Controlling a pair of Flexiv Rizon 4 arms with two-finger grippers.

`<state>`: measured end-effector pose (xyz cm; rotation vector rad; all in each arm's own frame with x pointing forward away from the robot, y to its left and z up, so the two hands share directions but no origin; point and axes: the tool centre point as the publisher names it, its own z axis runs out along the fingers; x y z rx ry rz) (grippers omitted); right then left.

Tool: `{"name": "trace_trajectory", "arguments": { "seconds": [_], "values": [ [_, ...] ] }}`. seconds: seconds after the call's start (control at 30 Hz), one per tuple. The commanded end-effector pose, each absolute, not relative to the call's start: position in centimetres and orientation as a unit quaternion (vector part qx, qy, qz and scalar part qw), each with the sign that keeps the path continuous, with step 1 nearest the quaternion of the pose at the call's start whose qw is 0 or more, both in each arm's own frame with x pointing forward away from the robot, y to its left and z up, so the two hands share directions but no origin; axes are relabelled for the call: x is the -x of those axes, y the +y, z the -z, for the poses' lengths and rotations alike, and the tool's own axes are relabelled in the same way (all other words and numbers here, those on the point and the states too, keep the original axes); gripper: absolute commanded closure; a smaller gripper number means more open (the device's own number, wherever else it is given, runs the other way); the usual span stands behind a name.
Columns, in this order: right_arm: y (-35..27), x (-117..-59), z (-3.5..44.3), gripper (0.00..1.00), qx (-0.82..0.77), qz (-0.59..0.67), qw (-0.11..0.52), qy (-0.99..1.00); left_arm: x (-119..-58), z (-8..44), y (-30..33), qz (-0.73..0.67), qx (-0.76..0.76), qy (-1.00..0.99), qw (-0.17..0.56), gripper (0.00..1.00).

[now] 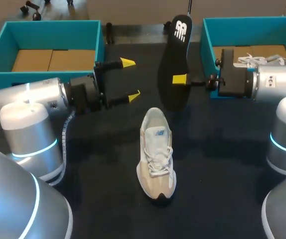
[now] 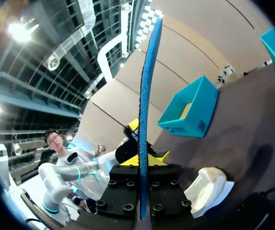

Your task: Take the shoe out of the shoebox, open the shoe tongue, remove and reinsert the insole, then place the shoe into the shoebox

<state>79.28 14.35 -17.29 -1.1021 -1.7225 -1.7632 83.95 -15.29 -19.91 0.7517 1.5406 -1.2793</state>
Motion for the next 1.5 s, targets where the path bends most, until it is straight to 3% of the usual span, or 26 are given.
{"name": "trace_trajectory", "arguments": {
  "seconds": [0.03, 0.33, 0.8, 0.97, 1.5],
  "values": [
    [14.2, -80.0, 18.3, 1.00, 0.363, 0.657, 0.190, -0.633, -82.9, 18.5, -14.1, 0.492, -0.321, 0.710, 0.388, 0.00],
    [13.9, -81.1, 20.0, 1.00, 0.321, 0.676, 0.158, -0.645, -82.1, 18.2, -12.2, 0.447, -0.331, 0.783, 0.279, 0.00],
    [14.1, -81.2, 21.6, 1.00, 0.308, 0.683, 0.148, -0.646, -78.9, 22.7, -10.5, 0.362, -0.342, 0.863, 0.082, 0.00],
    [14.3, -81.3, 22.2, 1.00, 0.302, 0.687, 0.147, -0.645, -78.5, 24.4, -10.4, 0.339, -0.324, 0.882, 0.049, 0.00],
    [16.0, -82.0, 24.8, 1.00, 0.274, 0.698, 0.153, -0.644, -79.2, 28.8, -12.0, 0.341, -0.267, 0.900, 0.044, 0.00]
  ]
}}
